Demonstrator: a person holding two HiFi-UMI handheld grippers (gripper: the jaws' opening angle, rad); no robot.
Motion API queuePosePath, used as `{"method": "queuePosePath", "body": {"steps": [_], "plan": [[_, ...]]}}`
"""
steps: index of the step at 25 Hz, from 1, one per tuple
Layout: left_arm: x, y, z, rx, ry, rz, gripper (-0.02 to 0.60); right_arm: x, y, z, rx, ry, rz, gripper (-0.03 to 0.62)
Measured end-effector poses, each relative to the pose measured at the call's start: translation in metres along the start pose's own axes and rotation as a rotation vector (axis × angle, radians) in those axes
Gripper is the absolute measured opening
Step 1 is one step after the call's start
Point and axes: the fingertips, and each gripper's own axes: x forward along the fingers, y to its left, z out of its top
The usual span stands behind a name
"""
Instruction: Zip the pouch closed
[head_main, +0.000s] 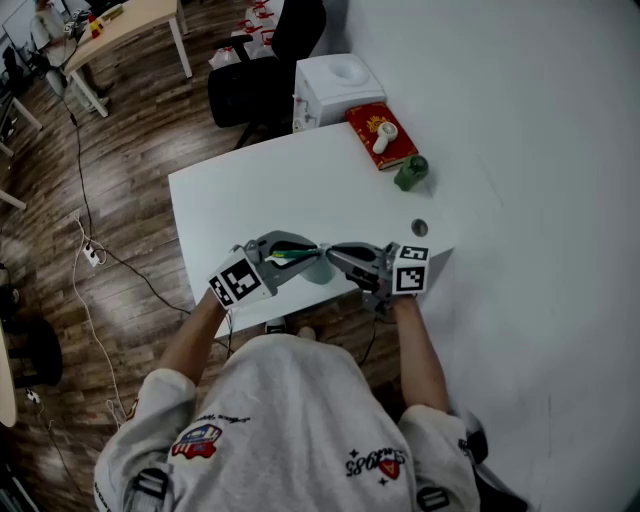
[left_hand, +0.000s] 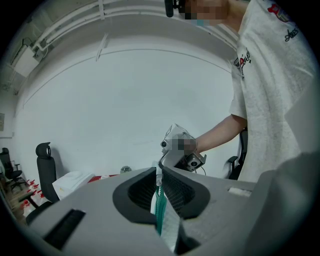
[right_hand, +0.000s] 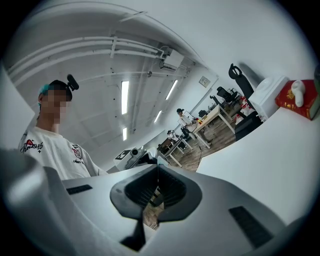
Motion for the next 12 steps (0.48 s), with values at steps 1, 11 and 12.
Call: {"method": "queuePosePath", "body": {"steps": [1,11,12], "plan": [[-0.001,0.0,-0.002,0.0,0.001,0.005,0.035,-0.001,-0.001,0.0,0.005,-0.01,0.0,0.005],[-0.01,0.007,-0.013,-0.024,0.02,0.029,0.025,-0.001,0.0,0.006,0.024,-0.054,0.009,0.005],[-0.01,0.007,-0.014,-0.026,0.022,0.029,0.023,-0.001,0.0,0.006,0.025,-0.053,0.009,0.005]]}}
